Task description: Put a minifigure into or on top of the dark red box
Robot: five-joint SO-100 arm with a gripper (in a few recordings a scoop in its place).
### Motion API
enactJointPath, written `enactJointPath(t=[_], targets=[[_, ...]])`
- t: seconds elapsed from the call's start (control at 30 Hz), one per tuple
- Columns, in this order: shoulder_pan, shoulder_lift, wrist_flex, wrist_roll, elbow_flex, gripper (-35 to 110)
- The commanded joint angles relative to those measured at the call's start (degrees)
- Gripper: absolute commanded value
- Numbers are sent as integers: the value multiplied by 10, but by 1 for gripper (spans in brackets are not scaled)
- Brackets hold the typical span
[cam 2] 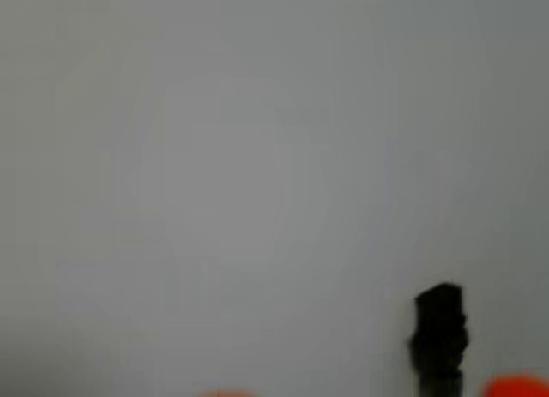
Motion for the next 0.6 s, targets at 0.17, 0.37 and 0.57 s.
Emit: enactJointPath(t=[0.17,0.37,0.57], targets=[[106,-261,39,-96,-226,13],[178,-367,56,-177,-309,12],[209,-477,39,-229,-374,11]])
